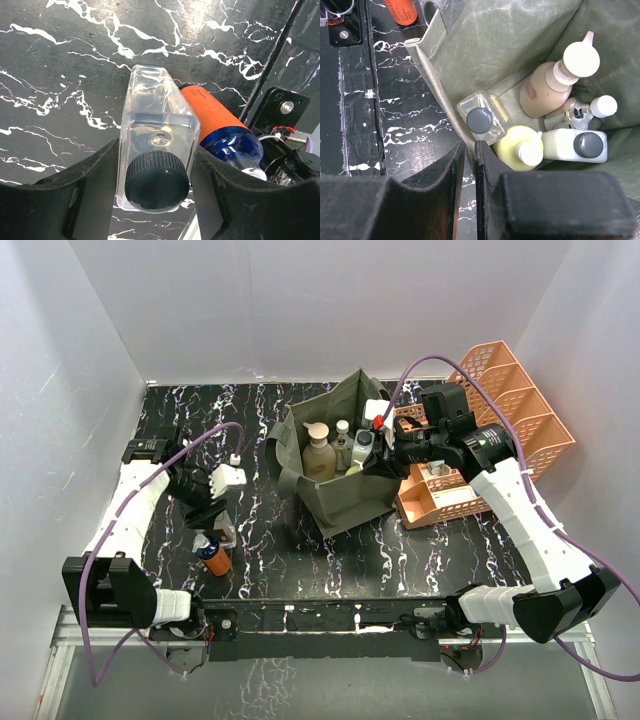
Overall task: Place the personal care products into the canvas bag
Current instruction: Pick up the care product from the center of the board.
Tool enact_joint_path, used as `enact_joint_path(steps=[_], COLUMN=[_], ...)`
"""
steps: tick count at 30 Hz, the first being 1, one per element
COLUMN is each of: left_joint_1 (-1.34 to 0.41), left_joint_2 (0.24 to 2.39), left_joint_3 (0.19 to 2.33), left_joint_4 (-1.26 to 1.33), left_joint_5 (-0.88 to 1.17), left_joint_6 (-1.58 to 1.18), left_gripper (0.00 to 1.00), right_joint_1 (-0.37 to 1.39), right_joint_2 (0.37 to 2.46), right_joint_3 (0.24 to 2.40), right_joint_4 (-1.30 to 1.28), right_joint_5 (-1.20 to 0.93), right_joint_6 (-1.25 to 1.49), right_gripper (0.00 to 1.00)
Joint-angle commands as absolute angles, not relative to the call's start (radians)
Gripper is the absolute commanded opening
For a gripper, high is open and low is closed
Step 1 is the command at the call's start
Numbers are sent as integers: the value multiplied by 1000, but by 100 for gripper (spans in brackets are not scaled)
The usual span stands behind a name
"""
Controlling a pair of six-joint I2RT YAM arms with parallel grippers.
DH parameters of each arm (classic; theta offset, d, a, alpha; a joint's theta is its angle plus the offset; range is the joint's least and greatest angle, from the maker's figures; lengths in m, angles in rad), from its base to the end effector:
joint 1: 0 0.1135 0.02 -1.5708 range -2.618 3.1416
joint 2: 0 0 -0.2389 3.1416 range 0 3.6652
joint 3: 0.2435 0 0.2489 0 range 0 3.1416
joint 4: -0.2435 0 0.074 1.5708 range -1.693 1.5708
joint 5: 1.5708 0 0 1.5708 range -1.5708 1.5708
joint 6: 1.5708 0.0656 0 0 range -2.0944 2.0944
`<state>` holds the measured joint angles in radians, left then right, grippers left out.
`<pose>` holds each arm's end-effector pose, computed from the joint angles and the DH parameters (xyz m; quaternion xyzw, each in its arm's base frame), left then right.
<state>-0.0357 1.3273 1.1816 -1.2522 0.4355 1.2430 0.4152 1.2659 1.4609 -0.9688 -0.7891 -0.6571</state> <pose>0.2319 -0.0360 0.2382 0.5954 0.7695 -0.1293 0.1916 0.2188 0.1473 0.3630 -0.5629 0.6553 0.3085 0.3984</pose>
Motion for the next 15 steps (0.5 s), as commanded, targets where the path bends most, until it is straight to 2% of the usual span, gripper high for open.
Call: enact_joint_path(steps=[1, 4, 7, 10, 13, 15], left_joint_1=[-38, -38, -40, -40, -40, -40], left_joint_2=[1280, 1238, 1209, 1206, 1215, 1215], left_joint_3=[1138, 1112, 1098, 1135, 1221, 1296], left_joint_4=[-1224, -1198, -1178, -1175, -1171, -1141], left_joint_5=[494, 499, 513, 523, 525, 511], left_joint_6=[1188, 1172, 1163, 1143, 1078, 997], left_gripper=[48, 55, 54, 33, 2, 0], right_joint_1=[421, 421, 422, 422, 423, 425], right_joint_2=[1264, 1267, 1270, 1272, 1273, 1274], right_joint_3=[1496, 1497, 1499, 1502, 1513, 1518], right_joint_4=[-936, -936, -934, -935, -939, -943], right_joint_5=[-813, -818, -823, -825, -830, -833], right_joint_6=[-649, -649, -649, -649, -650, -652], right_gripper=[18, 18, 18, 18, 19, 21])
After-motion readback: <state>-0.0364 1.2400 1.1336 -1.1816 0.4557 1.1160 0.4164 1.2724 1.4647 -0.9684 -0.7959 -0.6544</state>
